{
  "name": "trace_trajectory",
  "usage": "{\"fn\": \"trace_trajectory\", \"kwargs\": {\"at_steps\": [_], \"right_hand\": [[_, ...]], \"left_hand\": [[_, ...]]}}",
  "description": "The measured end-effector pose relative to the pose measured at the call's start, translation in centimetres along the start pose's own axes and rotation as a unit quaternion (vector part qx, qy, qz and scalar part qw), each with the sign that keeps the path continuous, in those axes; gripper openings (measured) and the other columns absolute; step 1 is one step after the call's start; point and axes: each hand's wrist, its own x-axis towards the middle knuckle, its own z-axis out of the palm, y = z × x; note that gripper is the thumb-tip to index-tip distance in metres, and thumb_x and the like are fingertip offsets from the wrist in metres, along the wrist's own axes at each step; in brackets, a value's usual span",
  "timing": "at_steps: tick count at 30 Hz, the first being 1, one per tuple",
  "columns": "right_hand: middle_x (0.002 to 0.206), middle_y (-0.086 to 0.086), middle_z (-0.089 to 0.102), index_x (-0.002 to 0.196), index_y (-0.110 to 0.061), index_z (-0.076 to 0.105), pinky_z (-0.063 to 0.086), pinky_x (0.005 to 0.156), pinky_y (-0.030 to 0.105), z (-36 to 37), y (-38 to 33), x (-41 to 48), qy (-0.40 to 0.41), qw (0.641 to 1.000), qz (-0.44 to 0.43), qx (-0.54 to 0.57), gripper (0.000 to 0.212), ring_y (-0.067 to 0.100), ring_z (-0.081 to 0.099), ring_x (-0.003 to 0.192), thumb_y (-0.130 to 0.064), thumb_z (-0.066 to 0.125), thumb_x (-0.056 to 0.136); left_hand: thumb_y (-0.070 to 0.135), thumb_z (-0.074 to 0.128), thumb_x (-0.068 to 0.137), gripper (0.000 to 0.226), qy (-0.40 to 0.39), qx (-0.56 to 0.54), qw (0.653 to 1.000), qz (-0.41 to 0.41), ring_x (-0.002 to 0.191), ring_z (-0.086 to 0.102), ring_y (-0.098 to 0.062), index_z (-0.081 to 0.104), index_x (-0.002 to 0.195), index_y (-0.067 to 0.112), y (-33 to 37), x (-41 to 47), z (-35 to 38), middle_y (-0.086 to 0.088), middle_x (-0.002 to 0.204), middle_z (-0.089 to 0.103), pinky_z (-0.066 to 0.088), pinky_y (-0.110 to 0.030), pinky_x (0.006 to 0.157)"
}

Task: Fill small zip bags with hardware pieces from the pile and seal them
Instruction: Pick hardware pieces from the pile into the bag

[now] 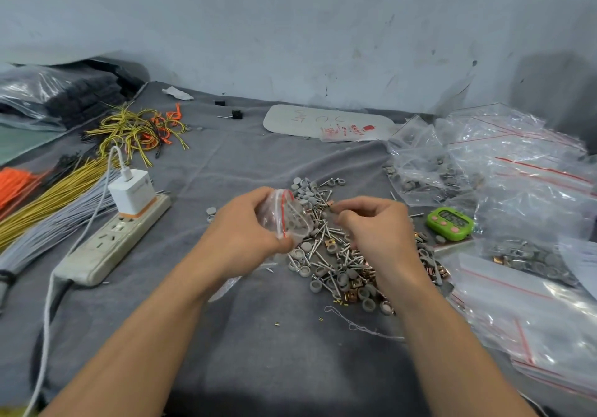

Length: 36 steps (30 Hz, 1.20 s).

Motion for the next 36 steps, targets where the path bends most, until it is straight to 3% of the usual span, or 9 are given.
{"fn": "trace_trajectory", "kwargs": {"at_steps": [3, 6, 11, 15, 22, 26, 30, 34, 36], "right_hand": [[0.069, -0.019, 0.073, 0.081, -0.036, 0.080, 0.053, 0.063, 0.018, 0.0, 1.0, 0.0, -0.064, 0.969, 0.001, -0.238, 0.009, -0.003, 0.067, 0.063, -0.030, 0.075, 0.086], [0.081, -0.009, 0.074, 0.083, -0.032, 0.074, 0.056, 0.078, 0.030, 1.1, 1.5, -1.2, -0.112, 0.918, -0.014, -0.381, 0.015, 0.015, 0.067, 0.078, -0.046, 0.072, 0.087], [0.089, -0.001, 0.076, 0.091, -0.031, 0.078, 0.057, 0.086, 0.036, 1.3, 1.0, -1.9, -0.119, 0.909, -0.020, -0.398, 0.013, 0.025, 0.070, 0.087, -0.039, 0.068, 0.091], [0.092, 0.002, 0.076, 0.093, -0.028, 0.076, 0.051, 0.089, 0.035, 1.2, 0.9, -1.9, -0.113, 0.900, -0.020, -0.421, 0.015, 0.028, 0.068, 0.095, -0.037, 0.064, 0.095], [0.100, -0.002, 0.073, 0.095, -0.027, 0.072, 0.045, 0.096, 0.037, 0.6, 0.5, -2.3, -0.112, 0.872, -0.064, -0.473, 0.013, 0.026, 0.067, 0.101, -0.035, 0.061, 0.095], [0.098, -0.003, 0.073, 0.090, -0.026, 0.073, 0.042, 0.098, 0.038, 0.5, 0.3, -2.7, -0.107, 0.860, -0.073, -0.494, 0.014, 0.026, 0.068, 0.099, -0.031, 0.061, 0.094], [0.098, -0.003, 0.075, 0.094, -0.027, 0.076, 0.044, 0.096, 0.035, 0.9, 0.0, -2.9, -0.081, 0.868, -0.069, -0.485, 0.014, 0.024, 0.068, 0.098, -0.022, 0.063, 0.094], [0.092, -0.004, 0.074, 0.093, -0.030, 0.072, 0.052, 0.087, 0.037, 0.9, 0.1, -2.9, -0.052, 0.917, -0.034, -0.393, 0.017, 0.024, 0.067, 0.091, -0.032, 0.057, 0.100], [0.083, -0.006, 0.073, 0.089, -0.029, 0.070, 0.056, 0.079, 0.039, 0.8, 0.1, -2.9, -0.027, 0.945, -0.032, -0.325, 0.019, 0.023, 0.068, 0.082, -0.034, 0.056, 0.100]], "left_hand": [[0.011, 0.090, 0.067, 0.052, 0.024, -0.097, 0.995, -0.015, 0.089, 0.072, -0.009, 0.071, 0.110, 0.033, 0.0, 0.0, -0.8, 0.012, 0.094, 0.076, 0.058, -0.029, 0.083], [0.002, 0.086, 0.072, 0.045, 0.042, -0.169, 0.985, -0.013, 0.078, 0.072, -0.008, 0.071, 0.107, 0.028, 0.0, -0.2, -1.6, 0.008, 0.085, 0.077, 0.054, -0.016, 0.065], [0.003, 0.085, 0.073, 0.038, 0.043, -0.210, 0.977, -0.001, 0.079, 0.073, -0.010, 0.073, 0.104, 0.023, 0.0, -0.3, -2.1, 0.001, 0.087, 0.078, 0.054, -0.016, 0.064], [0.006, 0.084, 0.075, 0.037, 0.039, -0.201, 0.979, 0.002, 0.086, 0.073, -0.012, 0.074, 0.104, 0.026, -0.1, 0.0, -2.0, 0.001, 0.094, 0.078, 0.056, -0.024, 0.075], [0.002, 0.079, 0.078, 0.035, 0.050, -0.265, 0.963, 0.002, 0.082, 0.072, -0.008, 0.072, 0.106, 0.023, 0.4, 0.0, -2.1, 0.005, 0.088, 0.077, 0.052, -0.014, 0.066], [0.010, 0.076, 0.074, 0.035, 0.031, -0.404, 0.914, -0.032, 0.079, 0.070, -0.013, 0.070, 0.108, 0.015, 1.0, 0.2, -2.5, 0.000, 0.088, 0.075, 0.058, -0.031, 0.077], [0.023, 0.076, 0.074, 0.026, 0.015, -0.561, 0.823, -0.085, 0.068, 0.064, -0.006, 0.077, 0.098, 0.016, 1.1, 0.2, -3.4, 0.005, 0.081, 0.070, 0.060, -0.033, 0.066], [0.030, 0.081, 0.073, 0.044, 0.013, -0.671, 0.728, -0.141, 0.091, 0.063, -0.015, 0.076, 0.113, 0.011, 1.1, 0.2, -4.0, 0.001, 0.089, 0.065, 0.059, -0.052, 0.085], [0.034, 0.075, 0.083, 0.046, -0.002, -0.685, 0.713, -0.148, 0.101, 0.064, -0.019, 0.071, 0.123, 0.011, 1.3, 0.2, -4.0, -0.003, 0.106, 0.066, 0.059, -0.052, 0.085]]}}
